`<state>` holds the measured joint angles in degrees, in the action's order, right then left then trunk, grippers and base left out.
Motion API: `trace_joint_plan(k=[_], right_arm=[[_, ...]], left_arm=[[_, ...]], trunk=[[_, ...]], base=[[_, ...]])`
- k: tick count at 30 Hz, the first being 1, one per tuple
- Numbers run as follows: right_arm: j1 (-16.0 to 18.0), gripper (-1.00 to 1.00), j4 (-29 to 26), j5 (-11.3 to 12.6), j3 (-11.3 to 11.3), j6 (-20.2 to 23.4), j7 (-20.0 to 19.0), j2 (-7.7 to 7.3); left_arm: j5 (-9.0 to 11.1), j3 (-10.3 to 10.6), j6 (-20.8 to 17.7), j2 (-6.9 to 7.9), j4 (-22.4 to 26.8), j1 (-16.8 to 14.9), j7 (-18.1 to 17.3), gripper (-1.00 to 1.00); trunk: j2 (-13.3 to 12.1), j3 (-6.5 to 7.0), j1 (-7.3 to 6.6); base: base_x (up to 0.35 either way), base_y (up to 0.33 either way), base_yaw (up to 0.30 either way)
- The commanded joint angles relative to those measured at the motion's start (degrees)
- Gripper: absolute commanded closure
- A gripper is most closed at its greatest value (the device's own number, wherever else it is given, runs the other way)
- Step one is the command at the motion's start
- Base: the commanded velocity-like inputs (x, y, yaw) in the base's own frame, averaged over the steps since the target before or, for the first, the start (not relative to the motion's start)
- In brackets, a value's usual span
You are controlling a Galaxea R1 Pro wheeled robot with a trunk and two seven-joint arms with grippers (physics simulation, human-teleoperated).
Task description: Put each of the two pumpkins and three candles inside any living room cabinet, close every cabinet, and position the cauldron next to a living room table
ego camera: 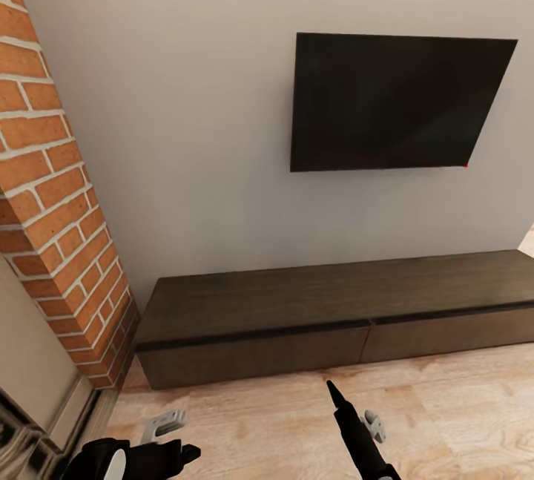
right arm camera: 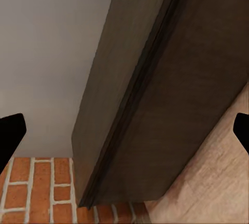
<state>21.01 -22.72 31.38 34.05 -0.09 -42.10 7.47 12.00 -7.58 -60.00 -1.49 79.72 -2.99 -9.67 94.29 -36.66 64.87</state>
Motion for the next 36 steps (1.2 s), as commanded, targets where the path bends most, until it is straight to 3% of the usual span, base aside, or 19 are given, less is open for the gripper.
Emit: trace_joint_plan(k=[1,6,11,15,18,20,36], right_arm=[[0.00,-1.00,-0.08,-0.05,-0.03,-0.33,-0.21,0.05],[0.04,-1.00,-0.13,0.47,0.16,-1.42,-0.45,0.10],[0.19,-1.00,-0.05,2.60,0.37,-1.34,-0.52,0.73],[0.24,-1.00,-0.09,6.62,0.40,-1.32,-0.63,0.76],[0.25,-1.00,-0.03,11.06,0.29,-1.39,-0.72,0.71],[0.25,-1.00,-0.04,12.16,0.09,-1.50,-0.90,0.72],[0.26,-1.00,-0.10,13.11,-0.11,-1.80,-1.24,0.82]], left_arm=[[0.30,-0.01,0.00,0.00,0.00,0.00,0.00,-1.00],[1.70,-0.04,0.00,0.14,-0.03,0.00,0.00,-1.00],[3.35,-0.03,0.00,0.20,-0.84,0.00,0.15,-1.00],[3.92,0.02,0.00,0.05,-0.74,0.00,0.17,-1.00],[4.11,0.06,0.00,0.06,-0.71,0.00,0.17,-1.00],[4.15,0.03,0.00,0.02,-0.71,0.00,0.18,-1.00],[4.53,0.02,0.00,-0.09,-0.70,0.00,0.10,-1.00]], trunk=[[0.42,-0.19,0.23],[2.42,-1.08,1.32],[4.43,-1.98,2.42],[6.03,-2.70,3.30],[7.23,-3.24,3.96],[8.04,-3.60,4.40],[14.45,-6.47,7.91]], base=[[0.000,0.000,0.000],[0.000,0.000,0.000],[0.000,0.000,0.000],[0.000,0.000,0.000],[0.000,0.000,0.000],[0.000,0.000,0.000],[0.000,0.000,0.000]])
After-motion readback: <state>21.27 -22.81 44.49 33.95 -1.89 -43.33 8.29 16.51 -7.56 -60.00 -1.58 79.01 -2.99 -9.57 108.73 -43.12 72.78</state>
